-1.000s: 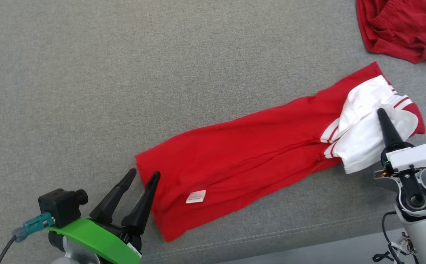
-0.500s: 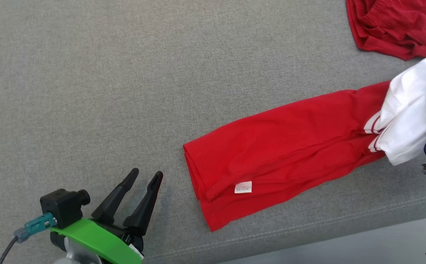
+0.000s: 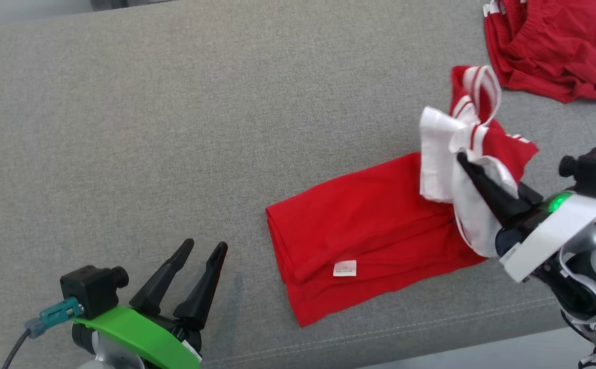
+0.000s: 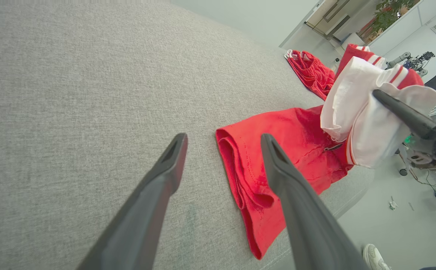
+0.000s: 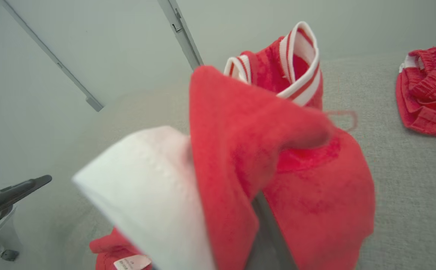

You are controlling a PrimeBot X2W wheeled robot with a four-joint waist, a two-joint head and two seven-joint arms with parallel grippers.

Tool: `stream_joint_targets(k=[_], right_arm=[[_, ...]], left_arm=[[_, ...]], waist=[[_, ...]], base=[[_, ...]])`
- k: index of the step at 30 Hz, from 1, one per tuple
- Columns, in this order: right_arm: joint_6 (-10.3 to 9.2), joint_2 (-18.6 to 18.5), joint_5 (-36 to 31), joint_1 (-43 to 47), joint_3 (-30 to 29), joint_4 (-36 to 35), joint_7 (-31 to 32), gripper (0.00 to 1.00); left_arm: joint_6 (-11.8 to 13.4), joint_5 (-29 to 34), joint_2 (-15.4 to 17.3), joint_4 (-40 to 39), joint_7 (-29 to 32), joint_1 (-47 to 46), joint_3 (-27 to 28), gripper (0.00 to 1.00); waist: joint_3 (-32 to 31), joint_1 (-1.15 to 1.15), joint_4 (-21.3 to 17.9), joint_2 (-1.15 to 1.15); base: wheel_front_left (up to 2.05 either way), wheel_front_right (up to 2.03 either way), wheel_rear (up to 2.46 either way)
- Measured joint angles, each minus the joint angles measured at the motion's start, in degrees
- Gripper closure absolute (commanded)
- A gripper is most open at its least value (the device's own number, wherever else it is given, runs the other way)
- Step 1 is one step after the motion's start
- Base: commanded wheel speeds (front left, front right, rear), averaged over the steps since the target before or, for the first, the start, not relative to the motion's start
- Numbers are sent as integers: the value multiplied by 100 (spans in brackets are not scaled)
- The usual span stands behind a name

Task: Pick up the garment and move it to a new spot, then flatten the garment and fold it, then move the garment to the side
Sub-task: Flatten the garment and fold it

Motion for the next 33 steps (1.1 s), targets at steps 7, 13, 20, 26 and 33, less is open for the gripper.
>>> stream_joint_targets(k=[7,13,20,26,33], right_arm=[[15,13,-289,35,600,-632,363,100],[16,-25,-748,58,958,-887,620,100],[-11,-121,-1382,1,1323,-1057,987,100],[-66,-115,-1622,-37,1523,-1081,1266,100],[-66,-155,-1851,-138,1767,-1048,1608,100]], left_arm=[[0,-1,-9,18,-5,3,25,0],[0,-1,-62,-24,-5,4,21,0],[-3,-1,-190,-58,-9,-2,-19,0],[-64,-1,-312,0,-24,-25,-74,0],[-162,-1,-464,169,-86,-151,-43,0]], waist=[[-153,0,82,0],[-168,0,190,0],[-87,0,383,0],[1,0,619,0],[38,0,916,0]], base=[[0,0,0],[0,0,0],[0,0,0],[0,0,0],[0,0,0]])
